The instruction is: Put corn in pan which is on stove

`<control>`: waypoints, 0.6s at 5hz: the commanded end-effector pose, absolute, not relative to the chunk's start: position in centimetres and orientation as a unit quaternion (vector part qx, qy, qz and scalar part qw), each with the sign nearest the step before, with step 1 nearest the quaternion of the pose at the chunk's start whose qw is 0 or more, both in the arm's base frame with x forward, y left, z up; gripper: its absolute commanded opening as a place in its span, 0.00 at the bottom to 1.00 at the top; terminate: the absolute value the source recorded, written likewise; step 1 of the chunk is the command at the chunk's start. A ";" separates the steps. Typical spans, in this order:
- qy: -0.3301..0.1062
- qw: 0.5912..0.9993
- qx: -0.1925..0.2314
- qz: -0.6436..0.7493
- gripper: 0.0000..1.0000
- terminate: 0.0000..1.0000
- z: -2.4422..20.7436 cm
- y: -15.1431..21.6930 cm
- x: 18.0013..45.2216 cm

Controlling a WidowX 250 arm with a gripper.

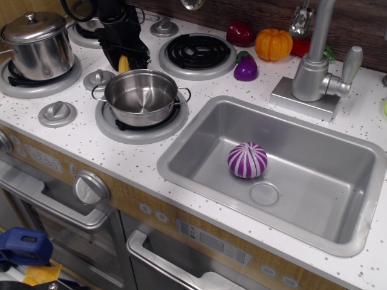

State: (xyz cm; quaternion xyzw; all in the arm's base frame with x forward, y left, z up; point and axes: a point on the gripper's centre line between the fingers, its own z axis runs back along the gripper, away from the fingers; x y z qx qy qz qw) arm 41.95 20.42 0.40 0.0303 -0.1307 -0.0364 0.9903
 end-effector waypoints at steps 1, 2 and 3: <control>-0.157 0.983 0.084 -0.045 0.00 0.00 6.3 20.7 42.2; -0.143 0.981 0.118 -0.056 0.00 0.00 8.9 20.6 41.7; -0.128 0.981 0.138 -0.051 0.00 0.00 10.7 19.1 40.8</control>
